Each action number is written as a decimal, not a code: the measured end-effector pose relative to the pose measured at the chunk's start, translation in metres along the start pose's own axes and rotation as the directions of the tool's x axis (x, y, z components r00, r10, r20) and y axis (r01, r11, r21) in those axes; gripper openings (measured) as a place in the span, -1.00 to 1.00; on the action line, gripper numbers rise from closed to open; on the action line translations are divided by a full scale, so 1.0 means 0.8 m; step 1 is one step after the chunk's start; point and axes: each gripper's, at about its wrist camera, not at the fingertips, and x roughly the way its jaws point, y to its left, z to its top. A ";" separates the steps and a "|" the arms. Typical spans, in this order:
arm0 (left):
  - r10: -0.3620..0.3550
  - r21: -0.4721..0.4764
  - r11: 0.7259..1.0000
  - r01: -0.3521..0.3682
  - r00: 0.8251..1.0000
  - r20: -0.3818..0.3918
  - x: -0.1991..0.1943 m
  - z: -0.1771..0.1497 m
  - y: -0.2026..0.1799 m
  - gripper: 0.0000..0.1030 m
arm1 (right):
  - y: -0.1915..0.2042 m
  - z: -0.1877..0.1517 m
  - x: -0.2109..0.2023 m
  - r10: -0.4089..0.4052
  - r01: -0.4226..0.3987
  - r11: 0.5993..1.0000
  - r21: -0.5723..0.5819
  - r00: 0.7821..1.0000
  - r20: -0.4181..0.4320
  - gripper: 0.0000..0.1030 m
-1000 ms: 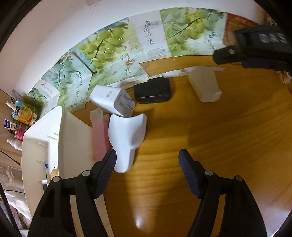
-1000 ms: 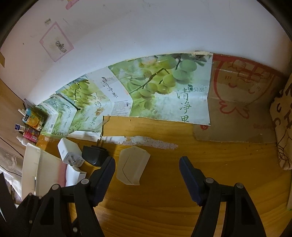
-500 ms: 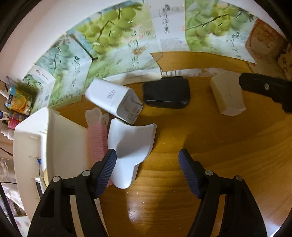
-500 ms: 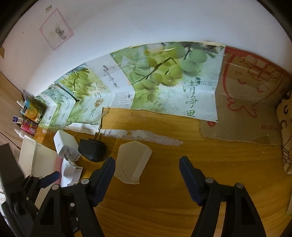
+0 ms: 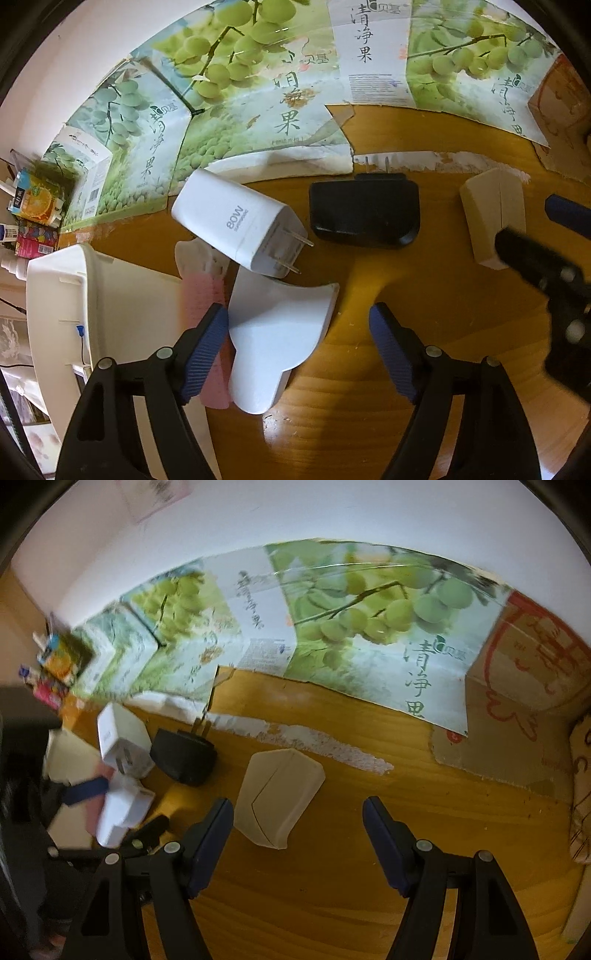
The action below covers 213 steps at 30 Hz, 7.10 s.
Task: Organize rigid objects
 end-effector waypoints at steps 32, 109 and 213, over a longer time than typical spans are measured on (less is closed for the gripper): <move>-0.202 -0.084 0.976 0.200 0.979 -0.023 0.022 0.019 0.029 0.45 | -0.011 0.006 0.015 0.039 -0.039 0.999 0.016 0.999 -0.011 0.41; -0.251 -0.033 0.968 0.250 0.968 -0.013 -0.155 -0.182 0.057 0.32 | 0.041 -0.138 -0.071 0.002 -0.002 1.000 0.009 1.000 -0.027 -0.15; -0.284 0.026 0.957 0.288 0.920 0.270 -0.207 -0.211 0.287 0.52 | 0.268 -0.202 -0.262 -0.114 0.137 0.990 -0.019 0.884 0.454 0.43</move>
